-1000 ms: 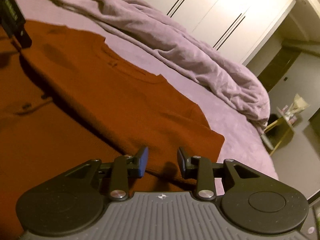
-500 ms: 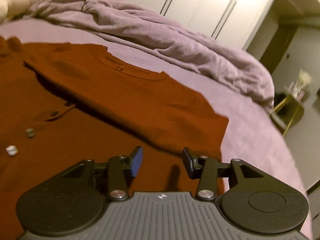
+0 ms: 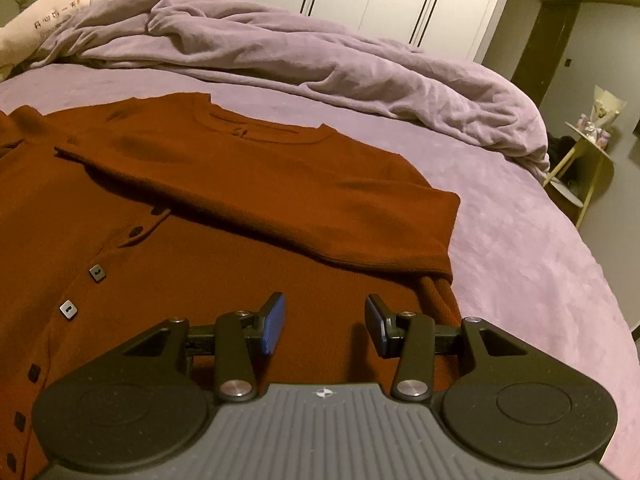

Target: Fold small clothes

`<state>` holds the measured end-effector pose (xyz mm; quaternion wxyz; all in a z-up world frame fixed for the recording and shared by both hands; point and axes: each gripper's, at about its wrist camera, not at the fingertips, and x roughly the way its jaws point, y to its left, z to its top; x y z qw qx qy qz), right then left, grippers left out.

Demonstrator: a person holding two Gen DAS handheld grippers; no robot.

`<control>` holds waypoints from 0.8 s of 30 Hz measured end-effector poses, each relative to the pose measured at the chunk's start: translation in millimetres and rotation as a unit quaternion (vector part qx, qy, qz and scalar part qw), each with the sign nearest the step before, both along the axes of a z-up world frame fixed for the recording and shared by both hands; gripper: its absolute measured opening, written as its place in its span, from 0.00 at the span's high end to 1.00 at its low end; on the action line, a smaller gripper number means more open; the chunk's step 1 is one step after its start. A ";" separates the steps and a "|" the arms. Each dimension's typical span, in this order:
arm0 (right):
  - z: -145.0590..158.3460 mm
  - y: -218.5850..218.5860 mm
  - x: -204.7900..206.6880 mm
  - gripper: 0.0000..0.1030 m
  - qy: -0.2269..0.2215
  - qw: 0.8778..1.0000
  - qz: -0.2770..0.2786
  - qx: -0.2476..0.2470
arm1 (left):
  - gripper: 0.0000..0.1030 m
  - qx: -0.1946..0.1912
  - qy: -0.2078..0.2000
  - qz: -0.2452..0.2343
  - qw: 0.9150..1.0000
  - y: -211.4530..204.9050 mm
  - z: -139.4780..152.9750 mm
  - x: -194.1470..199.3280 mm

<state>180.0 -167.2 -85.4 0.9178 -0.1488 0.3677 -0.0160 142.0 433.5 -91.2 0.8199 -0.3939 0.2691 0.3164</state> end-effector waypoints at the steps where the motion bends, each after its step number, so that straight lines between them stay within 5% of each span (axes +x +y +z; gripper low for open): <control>1: -0.3 0.9 0.3 0.58 0.001 1.000 0.001 -0.002 | 0.57 -0.006 -0.004 0.007 1.000 2.6 -1.7 -1.1; 2: -0.4 1.7 0.3 0.58 0.001 1.000 0.001 -0.003 | 0.63 -0.012 -0.004 0.012 1.000 5.8 -3.5 -0.7; 4: -0.7 2.6 0.1 0.58 0.001 1.000 0.001 -0.005 | 0.90 -0.013 0.006 0.014 1.000 9.8 -3.9 3.5; 9: -0.2 0.9 0.9 0.58 0.001 1.000 0.001 -0.002 | 0.92 0.032 -0.006 -0.018 0.999 -3.9 15.1 6.9; 13: 1.0 -2.6 -1.7 0.58 -0.004 1.000 0.002 0.004 | 0.92 0.079 -0.055 -0.093 0.991 -46.3 57.8 23.9; 16: 2.0 -5.6 -4.3 0.58 -0.007 1.000 -0.001 0.009 | 0.92 0.123 -0.096 -0.184 0.970 -105.0 96.2 44.6; 19: 4.2 -9.1 -7.0 0.58 -0.012 1.000 -0.007 0.017 | 0.92 0.150 -0.135 -0.279 0.939 -176.7 119.3 63.9; 22: 5.3 -12.3 -9.8 0.58 -0.014 1.000 -0.013 0.025 | 0.91 0.164 -0.136 -0.362 0.907 -253.2 111.7 83.9; 24: 6.0 -14.6 -11.2 0.58 -0.014 0.999 -0.015 0.030 | 0.89 0.178 -0.102 -0.394 0.896 -296.8 91.5 97.3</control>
